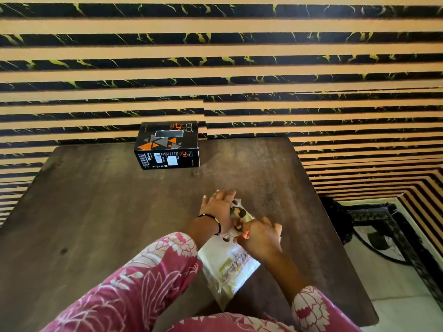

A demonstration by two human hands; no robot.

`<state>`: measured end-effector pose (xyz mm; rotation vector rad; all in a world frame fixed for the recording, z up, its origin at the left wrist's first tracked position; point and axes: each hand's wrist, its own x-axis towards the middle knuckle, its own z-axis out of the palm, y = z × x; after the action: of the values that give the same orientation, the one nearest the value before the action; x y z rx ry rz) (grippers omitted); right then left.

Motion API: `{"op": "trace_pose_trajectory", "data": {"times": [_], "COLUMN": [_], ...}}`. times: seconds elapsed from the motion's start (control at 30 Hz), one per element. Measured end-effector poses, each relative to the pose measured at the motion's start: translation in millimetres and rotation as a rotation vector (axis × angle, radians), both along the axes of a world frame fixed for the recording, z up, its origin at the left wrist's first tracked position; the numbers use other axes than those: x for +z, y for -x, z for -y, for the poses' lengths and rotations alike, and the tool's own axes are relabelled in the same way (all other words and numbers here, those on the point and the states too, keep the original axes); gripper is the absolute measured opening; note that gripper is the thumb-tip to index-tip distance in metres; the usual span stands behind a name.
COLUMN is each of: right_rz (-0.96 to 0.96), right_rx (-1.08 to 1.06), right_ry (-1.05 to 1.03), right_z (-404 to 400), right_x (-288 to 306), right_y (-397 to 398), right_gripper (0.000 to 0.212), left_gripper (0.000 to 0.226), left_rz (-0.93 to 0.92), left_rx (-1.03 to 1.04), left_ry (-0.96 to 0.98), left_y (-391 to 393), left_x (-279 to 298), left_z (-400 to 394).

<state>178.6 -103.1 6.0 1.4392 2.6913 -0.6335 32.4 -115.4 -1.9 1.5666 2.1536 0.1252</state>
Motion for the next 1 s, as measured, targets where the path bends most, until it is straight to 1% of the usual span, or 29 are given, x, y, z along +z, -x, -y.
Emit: {"op": "trace_pose_trajectory", "data": {"times": [0.1, 0.27, 0.4, 0.47, 0.6, 0.63, 0.67, 0.73, 0.83, 0.93, 1.0], "right_rz": [0.017, -0.007, 0.009, -0.028, -0.115, -0.120, -0.132, -0.165, -0.166, -0.088, -0.107], "right_rx": [-0.063, -0.120, -0.052, -0.001, 0.061, 0.059, 0.039, -0.027, -0.081, -0.036, -0.059], "right_ry": [-0.026, -0.050, -0.139, -0.172, -0.244, -0.264, -0.244, -0.146, -0.088, -0.068, -0.041], "right_z": [5.4, 13.1, 17.4, 20.0, 21.5, 20.2, 18.9, 16.9, 14.5, 13.2, 12.2], "right_x": [-5.4, -10.0, -9.6, -9.7, -12.4, -14.2, -14.6, -10.3, -8.8, -7.9, -9.3], "right_y": [4.6, 9.5, 9.9, 7.8, 0.2, -2.2, -4.7, -7.2, -6.4, -2.0, -0.4], "right_gripper": [0.014, 0.017, 0.020, 0.019, 0.012, 0.007, 0.005, 0.019, 0.018, 0.017, 0.016], "left_gripper": [0.097, 0.100, 0.095, 0.092, 0.091, 0.091, 0.092, 0.093, 0.093, 0.090, 0.088], "left_rz": [0.022, 0.036, 0.038, 0.036, 0.039, 0.047, 0.054, 0.060, 0.047, 0.046, 0.046], "left_rx": [0.061, 0.146, 0.172, 0.187, 0.205, 0.208, 0.213, 0.220, 0.219, 0.227, 0.230], "left_ry": [0.069, 0.127, 0.131, 0.132, 0.121, 0.115, 0.109, 0.105, 0.102, 0.112, 0.121], "left_y": [-2.5, -3.2, -4.3, -4.6, -5.6, -5.1, -4.4, -4.4, -5.3, -7.1, -7.7], "left_x": [-6.3, -8.0, -11.2, -12.4, -12.5, -13.2, -14.2, -15.4, -15.1, -12.0, -10.4], "left_z": [-1.3, -0.8, -2.1, -2.2, -0.6, 0.0, 0.5, 1.1, 2.6, 4.1, 3.8]}}
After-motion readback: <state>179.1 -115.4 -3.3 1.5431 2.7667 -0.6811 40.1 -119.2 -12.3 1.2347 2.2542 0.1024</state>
